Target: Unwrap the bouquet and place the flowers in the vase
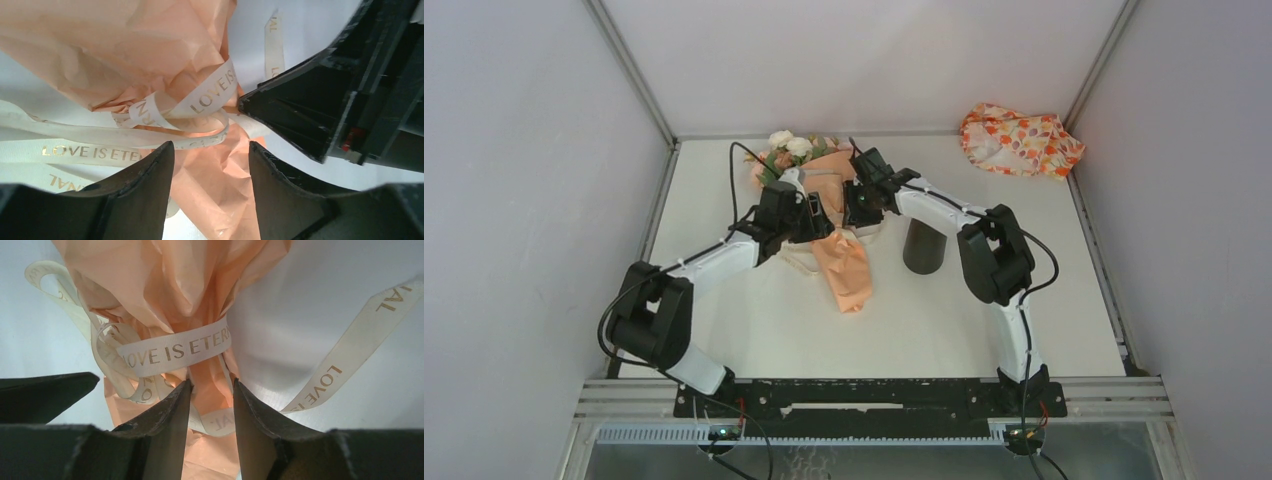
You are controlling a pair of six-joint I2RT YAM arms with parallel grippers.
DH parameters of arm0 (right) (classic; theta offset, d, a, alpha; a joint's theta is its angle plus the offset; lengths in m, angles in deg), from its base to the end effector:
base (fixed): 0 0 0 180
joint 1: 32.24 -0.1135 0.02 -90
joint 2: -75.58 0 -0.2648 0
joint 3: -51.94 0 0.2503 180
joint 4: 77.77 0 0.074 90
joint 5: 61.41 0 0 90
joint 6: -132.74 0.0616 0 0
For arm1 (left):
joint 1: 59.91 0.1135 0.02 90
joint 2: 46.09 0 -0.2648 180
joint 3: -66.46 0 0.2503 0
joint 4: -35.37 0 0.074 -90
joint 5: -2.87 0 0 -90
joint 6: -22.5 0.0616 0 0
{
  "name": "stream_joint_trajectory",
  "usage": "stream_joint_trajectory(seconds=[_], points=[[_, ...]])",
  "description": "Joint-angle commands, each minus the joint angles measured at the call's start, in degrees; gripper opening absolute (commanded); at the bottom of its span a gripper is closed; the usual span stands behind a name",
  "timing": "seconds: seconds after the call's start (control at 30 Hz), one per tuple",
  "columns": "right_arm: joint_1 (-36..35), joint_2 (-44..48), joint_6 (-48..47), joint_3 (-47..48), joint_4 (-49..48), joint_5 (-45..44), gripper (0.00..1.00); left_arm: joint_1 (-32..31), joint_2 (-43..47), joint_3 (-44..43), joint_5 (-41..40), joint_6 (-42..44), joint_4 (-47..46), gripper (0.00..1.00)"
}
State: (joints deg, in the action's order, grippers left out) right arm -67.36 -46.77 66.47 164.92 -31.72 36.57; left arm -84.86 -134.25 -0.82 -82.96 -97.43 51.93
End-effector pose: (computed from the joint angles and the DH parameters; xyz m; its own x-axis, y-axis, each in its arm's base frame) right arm 0.3920 0.2862 0.1853 -0.8717 -0.1259 -0.4736 -0.3095 0.8907 0.3330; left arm 0.3181 -0.1529 0.2066 -0.7137 -0.2168 -0.6660 0.1350 0.8905 -0.4345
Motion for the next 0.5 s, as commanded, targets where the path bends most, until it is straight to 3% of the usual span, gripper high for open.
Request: stream_joint_trajectory(seconds=[0.0,0.2,0.47], points=[[0.6,4.8,0.6,-0.4,-1.7,-0.4,0.45,-0.1,-3.1,-0.6,-0.4,1.5,-3.6,0.61],[1.0,5.4,0.8,-1.5,-2.0,-0.3,0.45,-0.7,-5.9,-1.5,0.8,1.0,-4.5,0.55],[1.1,5.4,1.1,-2.4,-2.6,0.0,0.45,-1.3,-3.4,-0.9,-1.5,0.7,-3.2,0.14]])
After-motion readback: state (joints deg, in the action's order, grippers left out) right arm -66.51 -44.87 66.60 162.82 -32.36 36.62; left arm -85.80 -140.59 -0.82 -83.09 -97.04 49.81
